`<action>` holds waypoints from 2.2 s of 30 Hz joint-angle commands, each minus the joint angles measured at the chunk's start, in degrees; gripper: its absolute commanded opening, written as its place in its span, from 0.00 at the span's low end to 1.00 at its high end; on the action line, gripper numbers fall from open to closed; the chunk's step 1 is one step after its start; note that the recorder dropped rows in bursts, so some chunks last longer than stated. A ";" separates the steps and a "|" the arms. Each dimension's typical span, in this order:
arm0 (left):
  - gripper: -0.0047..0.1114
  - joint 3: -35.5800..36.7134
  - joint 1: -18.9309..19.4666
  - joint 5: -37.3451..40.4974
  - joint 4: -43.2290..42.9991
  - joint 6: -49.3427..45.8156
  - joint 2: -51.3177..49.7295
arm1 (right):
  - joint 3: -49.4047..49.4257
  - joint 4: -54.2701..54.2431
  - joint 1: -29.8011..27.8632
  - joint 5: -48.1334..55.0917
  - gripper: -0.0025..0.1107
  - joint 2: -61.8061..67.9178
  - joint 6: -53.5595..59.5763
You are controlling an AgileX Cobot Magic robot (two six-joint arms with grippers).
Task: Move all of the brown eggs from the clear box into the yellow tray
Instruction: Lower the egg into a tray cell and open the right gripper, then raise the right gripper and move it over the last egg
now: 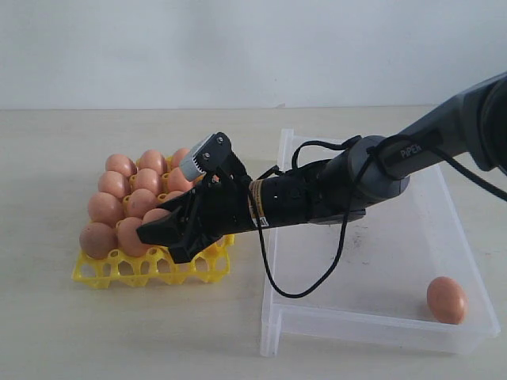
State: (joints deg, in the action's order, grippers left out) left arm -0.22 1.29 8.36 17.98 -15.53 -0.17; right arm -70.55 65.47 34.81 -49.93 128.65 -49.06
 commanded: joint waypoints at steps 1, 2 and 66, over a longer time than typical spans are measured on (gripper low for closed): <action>0.07 0.22 0.12 -0.83 0.30 -0.01 0.17 | -0.11 -0.50 -0.03 0.01 0.05 0.01 -0.38; 0.07 0.22 0.12 -0.83 0.30 -0.01 0.17 | -0.11 -0.50 -0.03 0.01 0.08 0.01 -0.38; 0.07 0.22 0.12 -0.83 0.30 -0.01 0.17 | 7.33 -53.37 -6.98 115.87 0.12 -37.91 40.14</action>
State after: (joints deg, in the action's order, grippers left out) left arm -0.22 1.29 8.36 17.98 -15.53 -0.17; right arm -62.77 12.52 28.00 66.26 90.96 -7.97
